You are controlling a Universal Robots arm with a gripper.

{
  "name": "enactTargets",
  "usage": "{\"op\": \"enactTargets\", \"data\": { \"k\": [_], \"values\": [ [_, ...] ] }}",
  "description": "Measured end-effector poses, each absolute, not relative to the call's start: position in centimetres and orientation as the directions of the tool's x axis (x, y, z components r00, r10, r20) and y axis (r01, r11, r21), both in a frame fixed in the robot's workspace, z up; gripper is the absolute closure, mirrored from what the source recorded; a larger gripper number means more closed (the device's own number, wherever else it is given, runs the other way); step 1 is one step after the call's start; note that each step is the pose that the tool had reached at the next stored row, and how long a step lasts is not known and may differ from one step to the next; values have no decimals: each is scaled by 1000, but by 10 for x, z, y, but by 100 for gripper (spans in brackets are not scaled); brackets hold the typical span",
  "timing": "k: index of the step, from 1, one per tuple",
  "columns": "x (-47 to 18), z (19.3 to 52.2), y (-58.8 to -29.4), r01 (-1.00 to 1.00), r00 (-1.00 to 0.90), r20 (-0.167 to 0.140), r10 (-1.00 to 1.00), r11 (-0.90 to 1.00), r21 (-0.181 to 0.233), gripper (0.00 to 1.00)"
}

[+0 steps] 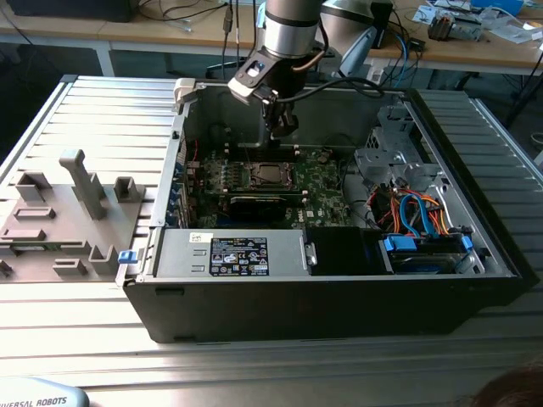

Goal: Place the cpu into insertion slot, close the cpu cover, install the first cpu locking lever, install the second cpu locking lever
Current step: 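Install the first cpu locking lever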

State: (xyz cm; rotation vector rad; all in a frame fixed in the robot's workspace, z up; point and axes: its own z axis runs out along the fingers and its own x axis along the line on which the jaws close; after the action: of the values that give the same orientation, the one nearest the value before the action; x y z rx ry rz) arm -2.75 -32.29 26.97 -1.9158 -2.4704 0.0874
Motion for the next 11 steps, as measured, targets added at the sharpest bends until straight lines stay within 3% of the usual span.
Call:
{"op": "enactTargets", "data": {
  "k": [11],
  "values": [
    [-28,270,-323,953,-300,-24,954,298,-53,89]
  ]
}}
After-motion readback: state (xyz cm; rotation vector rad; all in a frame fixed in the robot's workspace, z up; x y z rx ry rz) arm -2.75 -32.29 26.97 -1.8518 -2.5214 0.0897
